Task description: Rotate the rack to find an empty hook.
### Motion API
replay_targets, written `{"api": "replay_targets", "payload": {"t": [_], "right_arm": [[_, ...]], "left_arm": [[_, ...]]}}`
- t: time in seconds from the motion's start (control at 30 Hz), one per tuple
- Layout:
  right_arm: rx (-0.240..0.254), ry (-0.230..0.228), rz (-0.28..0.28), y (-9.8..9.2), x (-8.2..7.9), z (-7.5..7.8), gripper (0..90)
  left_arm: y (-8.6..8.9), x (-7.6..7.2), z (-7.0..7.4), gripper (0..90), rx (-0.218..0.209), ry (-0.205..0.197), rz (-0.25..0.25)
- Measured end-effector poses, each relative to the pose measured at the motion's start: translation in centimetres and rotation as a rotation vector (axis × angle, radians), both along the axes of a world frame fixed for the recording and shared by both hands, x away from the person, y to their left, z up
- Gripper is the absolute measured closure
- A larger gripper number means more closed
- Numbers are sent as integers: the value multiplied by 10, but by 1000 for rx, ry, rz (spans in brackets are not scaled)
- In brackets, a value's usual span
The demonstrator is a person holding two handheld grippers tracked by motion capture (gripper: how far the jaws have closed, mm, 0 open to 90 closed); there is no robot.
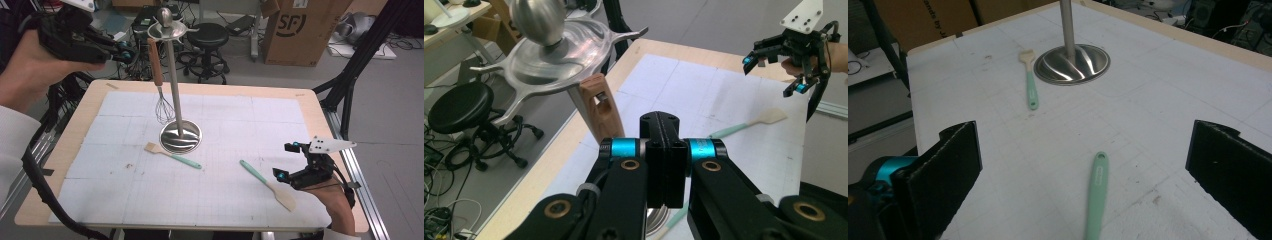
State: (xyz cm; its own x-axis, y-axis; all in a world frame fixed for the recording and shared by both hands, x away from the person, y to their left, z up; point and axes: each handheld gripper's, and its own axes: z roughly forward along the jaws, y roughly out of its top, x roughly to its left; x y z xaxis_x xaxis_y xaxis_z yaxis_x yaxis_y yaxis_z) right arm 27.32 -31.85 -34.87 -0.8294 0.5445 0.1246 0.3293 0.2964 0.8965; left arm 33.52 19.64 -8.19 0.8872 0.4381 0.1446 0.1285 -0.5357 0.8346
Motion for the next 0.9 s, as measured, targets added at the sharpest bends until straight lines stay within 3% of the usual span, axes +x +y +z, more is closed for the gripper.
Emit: {"api": "replay_targets", "payload": {"t": [0.43,0.9], "right_arm": [[-1,6,6,-1,2,-3,4],[1,18,8,-2,5,-5,4]], "left_arm": [[-21,23,-6,900,13,12,5],[-8,45,-8,900,6,19,43]]}}
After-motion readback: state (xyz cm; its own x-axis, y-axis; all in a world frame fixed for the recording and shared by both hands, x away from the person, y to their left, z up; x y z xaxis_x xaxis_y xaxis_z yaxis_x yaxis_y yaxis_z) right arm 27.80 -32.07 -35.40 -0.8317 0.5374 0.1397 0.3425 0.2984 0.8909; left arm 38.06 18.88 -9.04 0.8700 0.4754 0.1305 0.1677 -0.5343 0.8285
